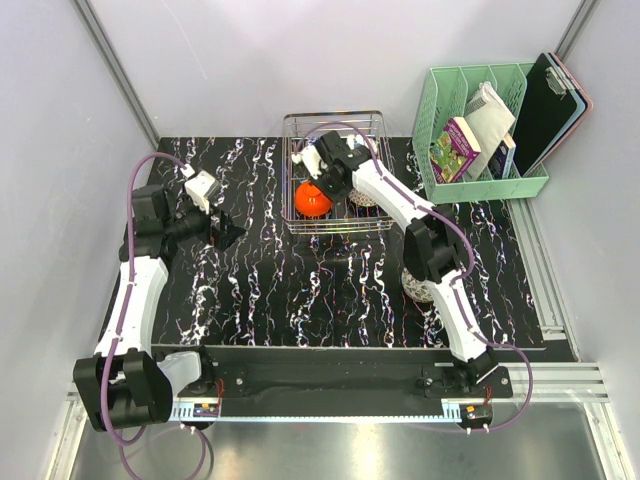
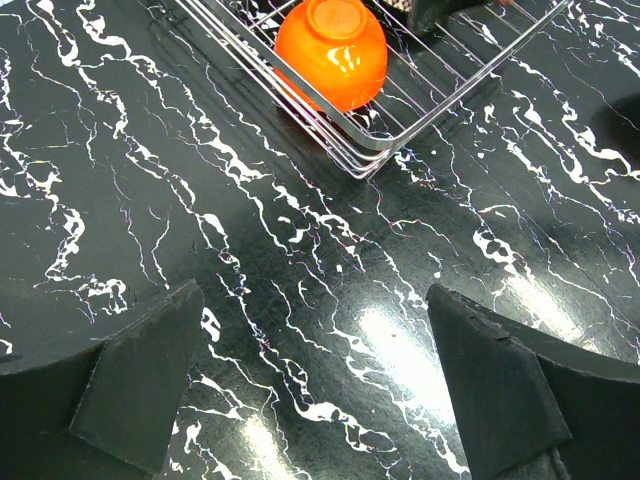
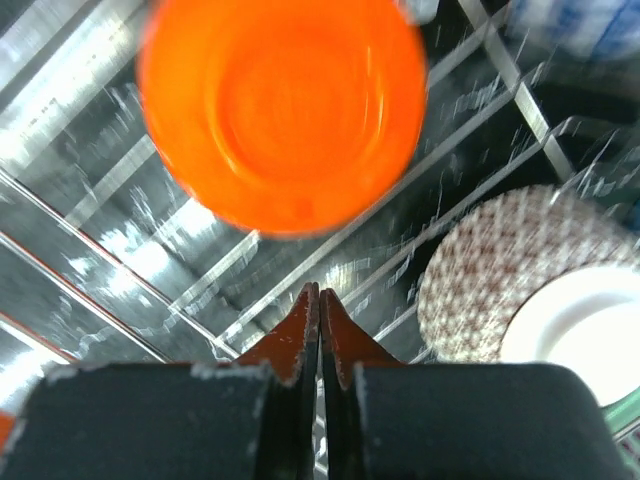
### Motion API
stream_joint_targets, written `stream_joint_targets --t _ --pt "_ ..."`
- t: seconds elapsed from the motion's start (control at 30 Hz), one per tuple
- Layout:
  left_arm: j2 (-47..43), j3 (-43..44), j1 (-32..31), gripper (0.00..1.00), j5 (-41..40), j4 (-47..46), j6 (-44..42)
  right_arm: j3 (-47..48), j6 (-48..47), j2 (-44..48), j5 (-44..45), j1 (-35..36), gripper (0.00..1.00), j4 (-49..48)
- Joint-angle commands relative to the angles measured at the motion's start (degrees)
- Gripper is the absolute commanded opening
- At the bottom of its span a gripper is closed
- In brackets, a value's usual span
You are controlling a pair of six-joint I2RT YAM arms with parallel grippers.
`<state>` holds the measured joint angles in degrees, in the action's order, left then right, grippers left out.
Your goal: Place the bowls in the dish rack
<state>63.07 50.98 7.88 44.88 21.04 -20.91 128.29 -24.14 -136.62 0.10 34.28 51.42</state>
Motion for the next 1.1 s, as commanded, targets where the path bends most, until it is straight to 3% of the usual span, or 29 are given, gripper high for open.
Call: stream_joint_targets --t 0.0,0.37,0.8,1.07 --pt "-0.67 1.14 0.29 0.99 1.44 -2.05 0.25 8.63 1.11 -2.77 -5.01 1.49 0.02 0.44" --pt "0.13 2.63 0.21 0.99 0.3 -1.0 -0.1 15.67 0.67 -8.93 -6.87 3.6 0.02 -2.9" --pt "0.47 2.89 0.29 0.99 -0.15 0.06 -0.36 16.2 -3.02 -10.16 -0.28 4.21 0.0 -10.64" --pt "-1.37 1.75 0.21 0.99 -0.85 0.67 -1.68 3.48 2.32 2.12 -11.24 5.62 0.1 -7.39"
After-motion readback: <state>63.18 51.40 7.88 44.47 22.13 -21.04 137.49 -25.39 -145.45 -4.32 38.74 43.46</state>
